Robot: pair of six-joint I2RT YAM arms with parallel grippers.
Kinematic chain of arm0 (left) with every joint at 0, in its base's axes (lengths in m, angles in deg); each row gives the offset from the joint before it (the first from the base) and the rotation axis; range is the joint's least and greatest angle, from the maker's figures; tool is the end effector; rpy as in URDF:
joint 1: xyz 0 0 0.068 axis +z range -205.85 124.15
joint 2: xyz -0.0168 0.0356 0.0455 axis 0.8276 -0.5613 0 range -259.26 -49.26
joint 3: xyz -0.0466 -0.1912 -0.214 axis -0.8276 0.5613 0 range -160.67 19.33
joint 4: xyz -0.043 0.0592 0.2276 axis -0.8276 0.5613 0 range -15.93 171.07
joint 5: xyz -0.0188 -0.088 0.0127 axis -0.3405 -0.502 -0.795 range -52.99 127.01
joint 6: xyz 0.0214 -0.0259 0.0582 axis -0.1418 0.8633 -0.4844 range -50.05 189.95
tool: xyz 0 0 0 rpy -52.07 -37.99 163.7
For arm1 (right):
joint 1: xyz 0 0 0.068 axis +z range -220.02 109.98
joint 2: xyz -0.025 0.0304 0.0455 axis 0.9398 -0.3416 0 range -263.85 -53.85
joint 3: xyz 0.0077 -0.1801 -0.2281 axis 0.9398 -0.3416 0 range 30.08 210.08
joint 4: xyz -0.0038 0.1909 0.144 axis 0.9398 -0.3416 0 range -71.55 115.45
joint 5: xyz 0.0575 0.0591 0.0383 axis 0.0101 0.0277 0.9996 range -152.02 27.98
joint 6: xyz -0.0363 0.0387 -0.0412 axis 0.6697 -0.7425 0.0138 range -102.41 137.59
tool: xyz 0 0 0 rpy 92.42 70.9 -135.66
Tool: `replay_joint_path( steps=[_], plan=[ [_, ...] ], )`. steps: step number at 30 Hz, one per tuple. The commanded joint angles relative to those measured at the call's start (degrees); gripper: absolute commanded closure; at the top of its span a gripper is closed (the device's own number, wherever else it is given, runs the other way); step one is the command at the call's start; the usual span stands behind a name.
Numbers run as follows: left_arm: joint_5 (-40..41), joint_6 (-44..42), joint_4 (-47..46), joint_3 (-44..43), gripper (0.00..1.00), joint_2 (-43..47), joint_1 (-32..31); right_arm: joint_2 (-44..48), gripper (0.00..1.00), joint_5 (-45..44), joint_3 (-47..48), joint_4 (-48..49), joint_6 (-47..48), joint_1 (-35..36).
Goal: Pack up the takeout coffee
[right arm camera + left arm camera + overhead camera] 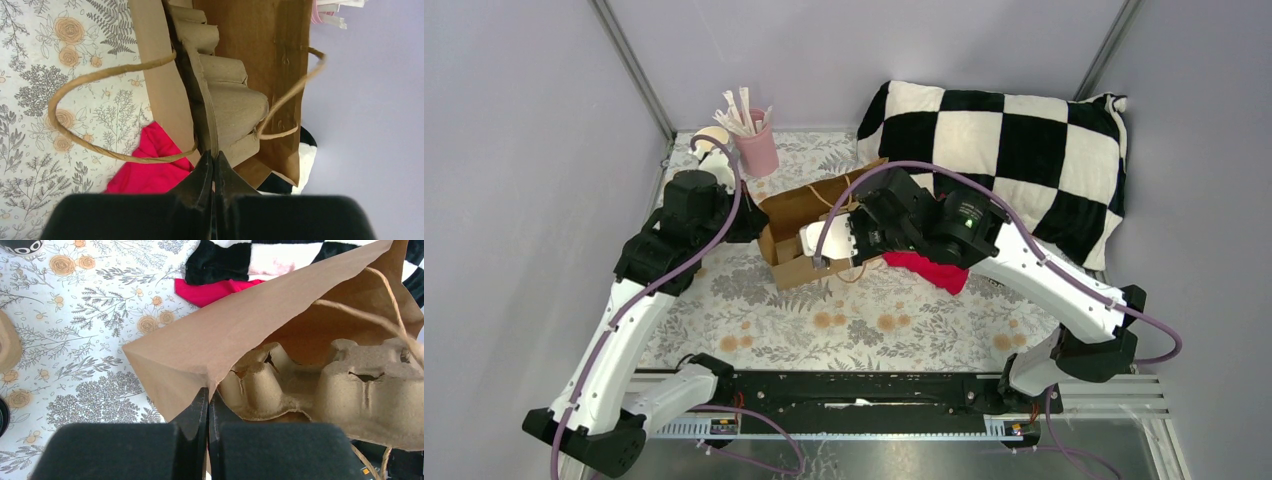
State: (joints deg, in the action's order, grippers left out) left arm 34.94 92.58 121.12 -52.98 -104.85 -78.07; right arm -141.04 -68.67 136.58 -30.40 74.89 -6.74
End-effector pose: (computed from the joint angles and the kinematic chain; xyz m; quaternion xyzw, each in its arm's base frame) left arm 0.1519 -0.0640 0.4031 0.0059 0.8674 -0.2042 0.4538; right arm 0.1391 0.2627 0.4496 -0.7615 0.4646 -0.0283 0.4510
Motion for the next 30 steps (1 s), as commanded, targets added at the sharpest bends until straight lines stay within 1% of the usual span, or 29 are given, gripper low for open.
replay_joint_path(
  steps=[1, 4, 5, 7, 8, 11, 13, 16, 19, 21, 23, 30],
  plan=[
    [-0.41, -0.60, -2.90, -0.65, 1.00, 1.45, -0.19, 0.54, 1.00, 4.63, 5.11, -3.08, 2.45, -0.98],
    [-0.54, -0.27, -4.32, -1.30, 1.00, 1.18, -0.22, -0.83, 1.00, 9.49, 9.07, -9.20, -2.18, -0.97],
    [-0.60, -0.12, -4.74, -1.56, 1.00, 1.08, -0.20, -1.74, 1.00, 11.14, 11.03, -11.15, -5.05, -0.97],
    [-0.70, 0.23, -5.60, -1.75, 1.00, 0.92, -0.20, -3.31, 1.00, 12.69, 14.66, -12.59, -13.83, -0.97],
    [-0.82, 0.36, -5.80, -1.73, 1.00, 0.83, -0.24, -3.74, 1.00, 11.52, 15.30, -11.65, -19.26, -0.97],
    [-1.48, 0.93, -5.83, -1.17, 1.00, 0.90, -0.19, -4.99, 1.00, 3.12, 14.95, -8.53, -34.14, -0.97],
    [-1.88, 1.30, -5.83, -0.43, 1.00, 1.25, -0.20, -6.36, 1.00, -0.74, 15.56, -7.90, -40.78, -0.98],
    [-2.40, 1.62, -5.85, 0.34, 1.00, 1.61, -0.19, -6.51, 1.00, -0.48, 14.01, -4.65, -46.43, -1.05],
    [-2.59, 1.71, -5.81, 0.75, 1.00, 2.04, -0.23, -3.62, 1.00, -1.70, 7.69, 2.53, -51.93, -1.92],
    [-2.62, 1.72, -5.77, 0.93, 1.00, 2.30, -0.19, -2.71, 1.00, -1.34, 5.68, 4.97, -55.38, -2.98],
    [-2.91, 1.65, -5.76, 1.31, 1.00, 2.53, -0.19, -3.12, 1.00, -0.99, 5.39, 5.47, -59.75, -4.41],
    [-2.42, 1.56, -5.52, 2.84, 1.00, 3.14, -0.19, -5.41, 1.00, 0.04, 6.31, 1.78, -74.42, -8.79]
  ],
)
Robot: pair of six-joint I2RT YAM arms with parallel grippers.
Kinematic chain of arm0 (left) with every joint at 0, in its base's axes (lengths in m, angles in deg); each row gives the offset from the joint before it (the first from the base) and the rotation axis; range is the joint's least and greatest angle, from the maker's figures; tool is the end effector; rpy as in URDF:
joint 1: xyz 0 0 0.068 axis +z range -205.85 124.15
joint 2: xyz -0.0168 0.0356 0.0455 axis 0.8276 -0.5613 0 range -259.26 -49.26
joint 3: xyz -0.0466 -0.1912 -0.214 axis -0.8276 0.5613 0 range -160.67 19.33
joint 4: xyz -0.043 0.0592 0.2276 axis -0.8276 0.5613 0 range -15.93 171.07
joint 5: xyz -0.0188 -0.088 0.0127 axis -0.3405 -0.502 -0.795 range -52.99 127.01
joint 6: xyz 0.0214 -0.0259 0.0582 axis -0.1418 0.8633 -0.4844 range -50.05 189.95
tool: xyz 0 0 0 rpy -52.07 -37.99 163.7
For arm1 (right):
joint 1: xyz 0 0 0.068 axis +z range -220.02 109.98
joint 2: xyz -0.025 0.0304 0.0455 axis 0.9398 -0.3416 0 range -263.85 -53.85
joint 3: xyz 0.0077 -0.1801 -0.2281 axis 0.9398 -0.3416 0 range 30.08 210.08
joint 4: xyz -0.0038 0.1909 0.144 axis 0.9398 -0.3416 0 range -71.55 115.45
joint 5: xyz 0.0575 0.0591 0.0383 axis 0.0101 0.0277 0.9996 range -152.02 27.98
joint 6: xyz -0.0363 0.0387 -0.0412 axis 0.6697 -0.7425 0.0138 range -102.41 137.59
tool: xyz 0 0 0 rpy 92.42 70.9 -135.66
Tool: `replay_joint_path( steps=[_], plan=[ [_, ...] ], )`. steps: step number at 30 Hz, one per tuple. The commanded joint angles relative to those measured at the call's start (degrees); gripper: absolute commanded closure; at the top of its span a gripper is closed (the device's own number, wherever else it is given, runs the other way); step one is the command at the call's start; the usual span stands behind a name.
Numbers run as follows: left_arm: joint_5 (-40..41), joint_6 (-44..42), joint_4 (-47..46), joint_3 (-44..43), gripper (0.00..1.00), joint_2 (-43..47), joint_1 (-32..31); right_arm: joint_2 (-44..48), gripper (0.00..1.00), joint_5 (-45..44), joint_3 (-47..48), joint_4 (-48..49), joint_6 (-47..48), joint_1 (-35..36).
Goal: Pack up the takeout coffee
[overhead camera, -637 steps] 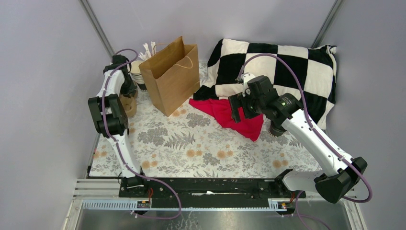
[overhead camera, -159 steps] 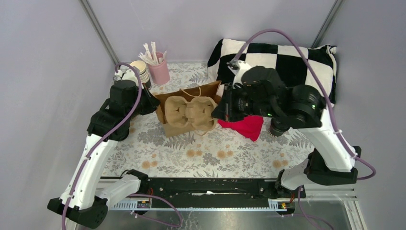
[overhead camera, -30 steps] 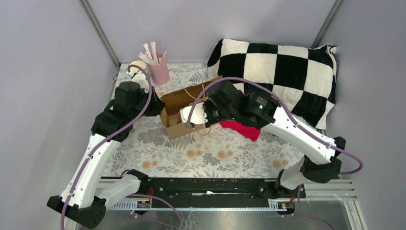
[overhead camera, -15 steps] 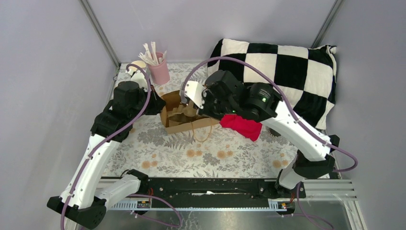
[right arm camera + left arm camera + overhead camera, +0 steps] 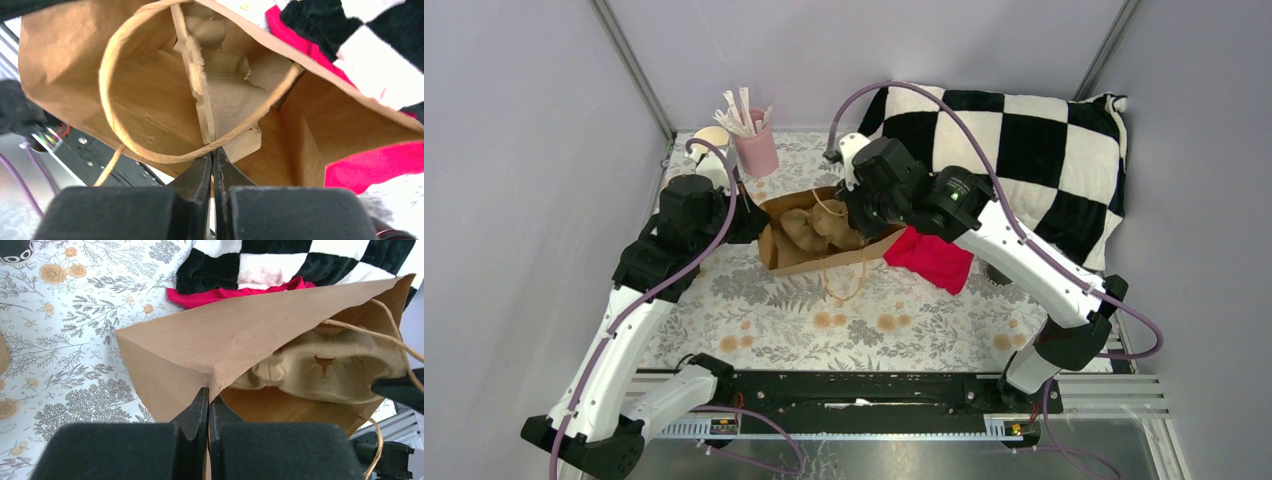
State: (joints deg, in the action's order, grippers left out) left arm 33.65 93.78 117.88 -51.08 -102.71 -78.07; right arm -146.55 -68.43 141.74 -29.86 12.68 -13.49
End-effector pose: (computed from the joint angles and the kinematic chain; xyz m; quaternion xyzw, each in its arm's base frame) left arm 0.1464 -0.0631 0.4046 0.0034 0.8517 -0.2277 0.4719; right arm 0.1844 0.2682 0.4488 -0.3652 0.8131 0.1872 0.4127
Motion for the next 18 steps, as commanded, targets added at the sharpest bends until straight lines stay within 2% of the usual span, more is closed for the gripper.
replay_joint_path(
  steps=[1, 5, 9, 11, 14, 18],
  plan=[
    [-0.80, 0.29, -2.01, 1.07, 1.00, 1.04, -0.19, 0.07, 1.00, -0.18, 0.86, 0.54, -14.21, -2.94],
    [1.16, -0.34, -0.96, 1.25, 1.00, 1.39, -0.19, 1.01, 1.00, 2.36, -1.91, -0.35, -21.49, -7.19],
    [1.16, -0.37, -0.93, 1.66, 1.00, 1.53, -0.19, 1.14, 1.00, 9.61, -4.38, 2.84, -20.38, -9.98],
    [0.97, -0.56, -0.92, 1.74, 1.00, 1.47, -0.19, -1.97, 1.00, 12.43, -0.64, -0.15, -18.43, -11.84],
    [0.85, -1.13, -0.92, 1.77, 1.00, 1.27, -0.17, -9.53, 1.00, 13.35, 10.01, -7.03, -13.93, -12.43],
    [0.67, -1.33, -0.94, 1.62, 1.00, 0.87, -0.17, -14.28, 1.00, 15.75, 16.28, -8.20, -16.35, -12.59]
  ],
)
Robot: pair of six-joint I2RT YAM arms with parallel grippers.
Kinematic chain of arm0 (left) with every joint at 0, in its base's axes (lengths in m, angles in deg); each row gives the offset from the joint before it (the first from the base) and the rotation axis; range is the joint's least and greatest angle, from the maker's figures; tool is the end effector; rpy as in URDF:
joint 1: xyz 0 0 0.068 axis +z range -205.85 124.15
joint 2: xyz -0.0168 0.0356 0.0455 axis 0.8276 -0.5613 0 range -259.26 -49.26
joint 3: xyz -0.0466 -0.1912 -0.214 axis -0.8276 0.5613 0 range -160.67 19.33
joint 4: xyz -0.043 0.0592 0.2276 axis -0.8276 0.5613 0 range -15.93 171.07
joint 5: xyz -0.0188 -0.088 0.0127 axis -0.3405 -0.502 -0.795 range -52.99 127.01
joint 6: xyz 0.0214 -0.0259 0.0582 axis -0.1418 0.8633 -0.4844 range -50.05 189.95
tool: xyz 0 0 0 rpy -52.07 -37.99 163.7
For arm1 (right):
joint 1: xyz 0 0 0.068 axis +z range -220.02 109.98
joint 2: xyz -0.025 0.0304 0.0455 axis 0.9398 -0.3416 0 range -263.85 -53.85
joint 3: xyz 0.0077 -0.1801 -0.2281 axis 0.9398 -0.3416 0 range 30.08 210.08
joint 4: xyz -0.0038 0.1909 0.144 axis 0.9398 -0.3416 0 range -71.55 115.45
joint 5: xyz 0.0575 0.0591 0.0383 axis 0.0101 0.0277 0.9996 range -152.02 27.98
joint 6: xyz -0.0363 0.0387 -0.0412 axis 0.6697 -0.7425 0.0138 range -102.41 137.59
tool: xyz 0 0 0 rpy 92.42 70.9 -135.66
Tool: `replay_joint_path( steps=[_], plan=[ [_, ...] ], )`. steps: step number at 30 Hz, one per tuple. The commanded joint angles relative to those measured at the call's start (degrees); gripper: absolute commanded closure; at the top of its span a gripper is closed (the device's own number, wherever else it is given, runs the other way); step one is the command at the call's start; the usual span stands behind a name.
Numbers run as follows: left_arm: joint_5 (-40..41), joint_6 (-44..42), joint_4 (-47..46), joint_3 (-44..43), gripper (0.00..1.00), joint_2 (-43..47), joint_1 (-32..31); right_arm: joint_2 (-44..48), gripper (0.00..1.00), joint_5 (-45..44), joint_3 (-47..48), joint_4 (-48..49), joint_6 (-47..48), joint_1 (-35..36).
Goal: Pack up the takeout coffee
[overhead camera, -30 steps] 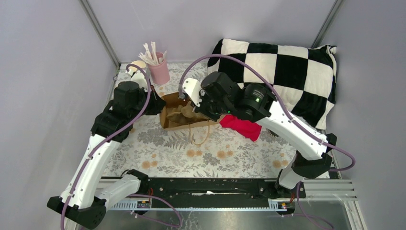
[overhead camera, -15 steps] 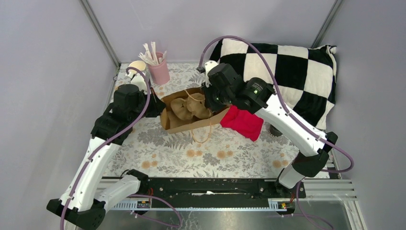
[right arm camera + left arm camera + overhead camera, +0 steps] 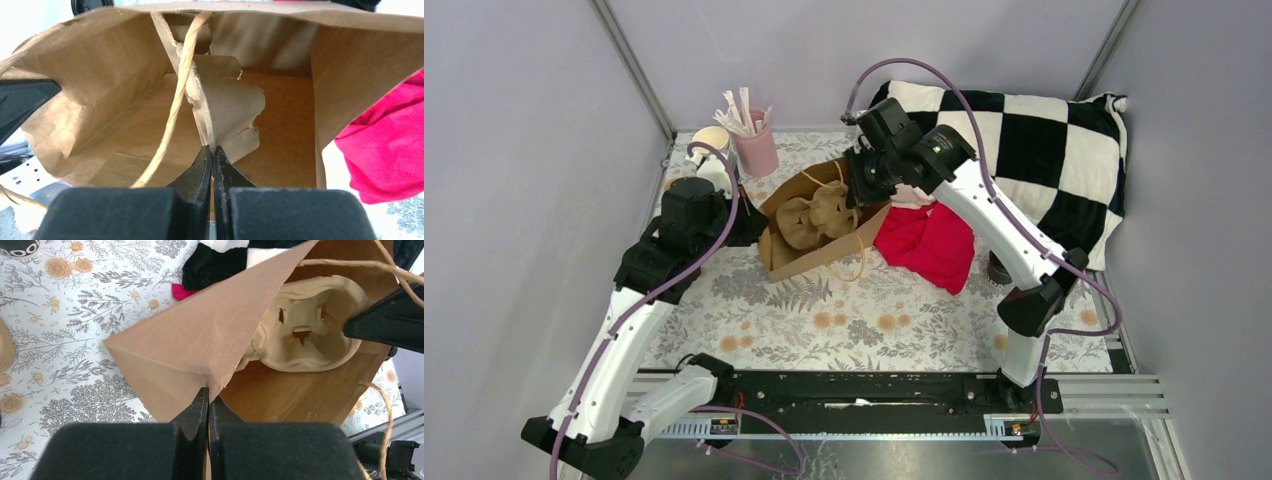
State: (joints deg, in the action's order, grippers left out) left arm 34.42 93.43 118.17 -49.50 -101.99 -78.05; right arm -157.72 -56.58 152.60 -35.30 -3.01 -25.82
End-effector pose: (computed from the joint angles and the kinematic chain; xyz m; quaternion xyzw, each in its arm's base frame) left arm 0.1447 -0.0615 0.3973 0.0020 0.8571 -0.2177 0.4670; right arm 0.2635 0.2634 0.4299 -0.2055 0.8897 0.2539 0.3190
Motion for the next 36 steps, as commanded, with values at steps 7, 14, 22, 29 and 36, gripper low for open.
replay_joint_path(
  steps=[7, 14, 22, 29, 36],
  plan=[
    [2.02, -1.01, -1.26, -0.03, 1.00, -0.69, -0.22, -2.12, 1.00, 6.75, -1.51, 3.99, -3.39, -0.26],
    [2.33, -0.24, -1.21, 0.47, 1.00, -1.18, -0.21, -2.69, 0.99, 6.90, -4.70, 9.84, -1.05, -0.17],
    [2.39, -0.28, -1.29, 0.64, 1.00, -0.89, -0.23, -5.19, 0.95, 7.22, -3.55, 11.18, 0.22, -0.17],
    [2.41, -0.28, -1.21, 0.58, 1.00, -0.83, -0.22, -6.94, 0.89, 7.93, -2.35, 11.88, 0.10, -0.17],
    [2.41, -0.12, -1.21, 0.73, 1.00, -0.78, -0.22, -7.54, 0.90, 8.26, -2.46, 12.99, -1.36, 0.28]
  ],
)
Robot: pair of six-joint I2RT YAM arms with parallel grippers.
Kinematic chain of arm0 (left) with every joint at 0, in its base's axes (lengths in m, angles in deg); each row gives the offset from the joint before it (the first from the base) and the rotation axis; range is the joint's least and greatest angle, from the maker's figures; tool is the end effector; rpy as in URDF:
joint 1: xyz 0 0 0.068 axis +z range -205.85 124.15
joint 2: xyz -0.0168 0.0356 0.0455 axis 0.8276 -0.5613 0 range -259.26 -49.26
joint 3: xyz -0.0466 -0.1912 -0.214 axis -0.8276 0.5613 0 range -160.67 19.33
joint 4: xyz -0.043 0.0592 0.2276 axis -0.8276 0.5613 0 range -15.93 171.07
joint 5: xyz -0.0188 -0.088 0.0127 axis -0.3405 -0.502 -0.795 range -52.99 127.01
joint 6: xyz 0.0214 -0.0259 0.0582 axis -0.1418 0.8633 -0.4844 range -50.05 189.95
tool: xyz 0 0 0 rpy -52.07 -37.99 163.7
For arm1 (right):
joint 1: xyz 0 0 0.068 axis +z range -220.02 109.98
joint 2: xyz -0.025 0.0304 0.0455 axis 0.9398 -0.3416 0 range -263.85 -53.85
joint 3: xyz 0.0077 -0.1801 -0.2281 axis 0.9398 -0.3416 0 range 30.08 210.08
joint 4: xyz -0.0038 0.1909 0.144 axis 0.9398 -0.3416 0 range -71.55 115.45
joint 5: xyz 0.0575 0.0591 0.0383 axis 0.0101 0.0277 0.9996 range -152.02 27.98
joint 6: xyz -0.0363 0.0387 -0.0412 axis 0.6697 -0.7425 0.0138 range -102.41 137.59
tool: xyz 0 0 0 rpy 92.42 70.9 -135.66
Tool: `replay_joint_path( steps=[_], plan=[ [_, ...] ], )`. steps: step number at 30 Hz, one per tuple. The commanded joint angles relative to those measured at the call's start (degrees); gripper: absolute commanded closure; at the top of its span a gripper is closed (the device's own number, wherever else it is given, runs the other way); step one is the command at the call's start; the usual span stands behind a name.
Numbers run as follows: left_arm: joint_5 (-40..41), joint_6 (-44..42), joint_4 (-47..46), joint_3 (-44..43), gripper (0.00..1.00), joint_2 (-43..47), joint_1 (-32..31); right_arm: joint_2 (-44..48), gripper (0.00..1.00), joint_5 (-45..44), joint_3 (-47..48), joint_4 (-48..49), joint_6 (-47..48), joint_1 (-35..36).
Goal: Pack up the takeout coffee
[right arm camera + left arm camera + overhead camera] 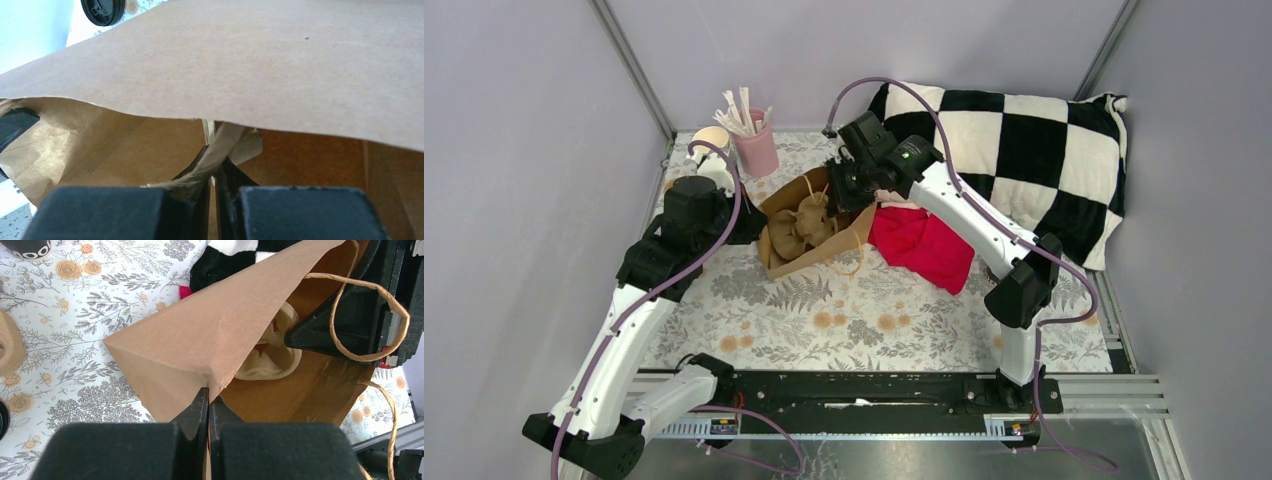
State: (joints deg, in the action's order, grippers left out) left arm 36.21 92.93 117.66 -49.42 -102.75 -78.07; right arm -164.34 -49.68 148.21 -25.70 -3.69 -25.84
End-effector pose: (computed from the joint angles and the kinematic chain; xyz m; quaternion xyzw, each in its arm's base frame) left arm 0.1494 -0.0617 0.3960 -0.0021 0.8587 -0.2025 0.4709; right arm 0.2944 0.3022 0.3799 -0.2229 0.8869 0.2952 0.2766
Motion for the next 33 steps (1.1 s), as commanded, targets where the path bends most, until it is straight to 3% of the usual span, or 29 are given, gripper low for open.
replay_joint_path(
  steps=[1, 3, 5, 9, 11, 22, 24, 25, 28, 31, 33],
  plan=[
    [0.62, 0.46, -0.70, 0.66, 1.00, -0.02, -0.19, -1.02, 0.90, 1.36, 1.90, 3.57, -0.84, 0.49],
    [0.62, 0.52, -0.76, 0.68, 1.00, -0.03, -0.19, -1.11, 0.89, 0.77, 1.93, 3.73, -1.08, 0.93],
    [0.62, 0.48, -0.75, 0.64, 1.00, 0.05, -0.18, -1.17, 0.76, -2.72, 2.76, 2.88, -1.94, 0.98],
    [2.75, 0.64, -0.09, 0.69, 1.00, 0.21, -0.17, 0.10, 0.47, -22.65, 8.10, -5.71, -3.32, 1.00],
    [3.51, 0.58, 0.42, 0.64, 1.00, 0.07, -0.15, 2.40, 0.38, -27.65, 8.60, -7.42, -2.31, 0.91],
    [3.68, 1.44, 2.03, 0.32, 1.00, -1.15, -0.19, 11.65, 0.26, -10.54, 11.83, -15.63, -1.25, 0.98],
    [4.51, 2.58, 3.91, -1.38, 1.00, -2.33, -0.18, 13.82, 0.06, -8.60, 13.26, -15.14, -0.06, 0.95],
    [5.22, 3.26, 5.31, -2.83, 1.00, -3.19, -0.19, 14.88, 0.01, -9.36, 14.30, -15.39, -0.07, 0.94],
    [8.13, 6.54, 11.57, -8.48, 1.00, -6.48, -0.19, 18.79, 0.00, -17.92, 15.15, -16.73, -0.30, 0.97],
    [7.18, 10.53, 18.16, -14.76, 1.00, -9.81, -0.19, 24.06, 0.00, -31.62, 7.81, -18.36, -2.78, 0.94],
    [4.60, 12.82, 21.53, -17.73, 0.95, -11.59, -0.13, 26.26, 0.00, -34.45, 4.03, -18.68, -4.65, 0.93]
  ],
)
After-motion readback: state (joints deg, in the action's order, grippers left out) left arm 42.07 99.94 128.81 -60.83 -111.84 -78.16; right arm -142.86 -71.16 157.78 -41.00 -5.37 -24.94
